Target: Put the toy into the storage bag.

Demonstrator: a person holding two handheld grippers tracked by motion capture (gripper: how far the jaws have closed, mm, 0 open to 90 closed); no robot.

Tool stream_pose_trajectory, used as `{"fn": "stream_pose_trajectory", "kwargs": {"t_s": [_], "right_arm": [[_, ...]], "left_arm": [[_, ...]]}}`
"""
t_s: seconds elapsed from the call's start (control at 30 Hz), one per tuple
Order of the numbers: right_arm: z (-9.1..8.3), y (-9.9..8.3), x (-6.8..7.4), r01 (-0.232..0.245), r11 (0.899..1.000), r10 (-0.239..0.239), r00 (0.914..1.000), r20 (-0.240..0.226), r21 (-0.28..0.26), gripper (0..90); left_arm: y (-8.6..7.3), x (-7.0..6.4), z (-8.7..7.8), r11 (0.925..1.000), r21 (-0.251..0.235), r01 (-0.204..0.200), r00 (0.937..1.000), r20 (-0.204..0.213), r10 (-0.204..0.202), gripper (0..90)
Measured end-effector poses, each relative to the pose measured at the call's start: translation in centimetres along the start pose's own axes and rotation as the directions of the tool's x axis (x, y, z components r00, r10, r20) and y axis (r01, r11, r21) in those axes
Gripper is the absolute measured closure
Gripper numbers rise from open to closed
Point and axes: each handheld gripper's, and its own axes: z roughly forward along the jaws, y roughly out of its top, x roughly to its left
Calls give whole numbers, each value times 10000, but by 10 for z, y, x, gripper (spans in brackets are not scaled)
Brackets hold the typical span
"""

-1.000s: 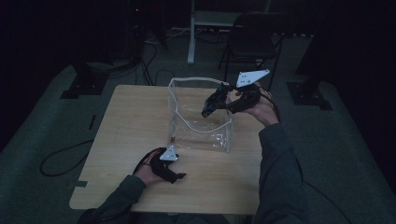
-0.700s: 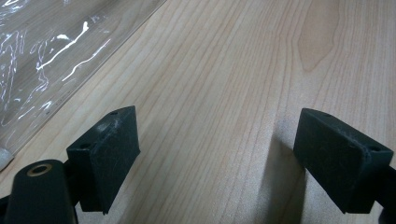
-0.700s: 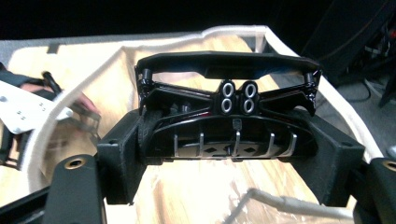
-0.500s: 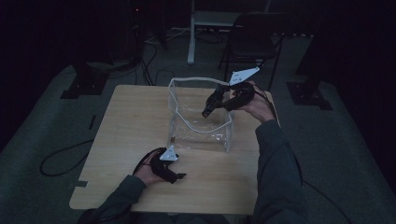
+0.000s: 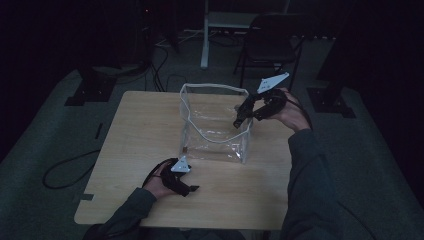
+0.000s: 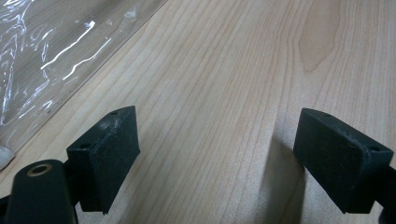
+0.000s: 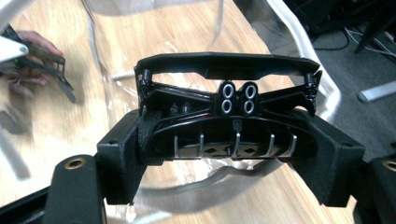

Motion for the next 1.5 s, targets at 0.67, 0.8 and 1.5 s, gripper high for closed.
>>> {"fn": "stream_pose_trajectory", "kwargs": {"t_s": [0.67,0.8,1.5], "right_arm": [[-15,-16,-3,-99,9970,128,9992,-371,767,256],[-12,-20,-3,-183,9974,215,9987,-452,697,256],[-9,-36,-7,-457,9969,499,9966,-660,637,254]], "left_arm": [[1,4,1,9999,-40,164,9998,76,-164,145],[1,4,1,9998,-42,175,9998,85,-174,145],[-1,2,-1,9998,-39,188,9998,-17,-188,146]]}}
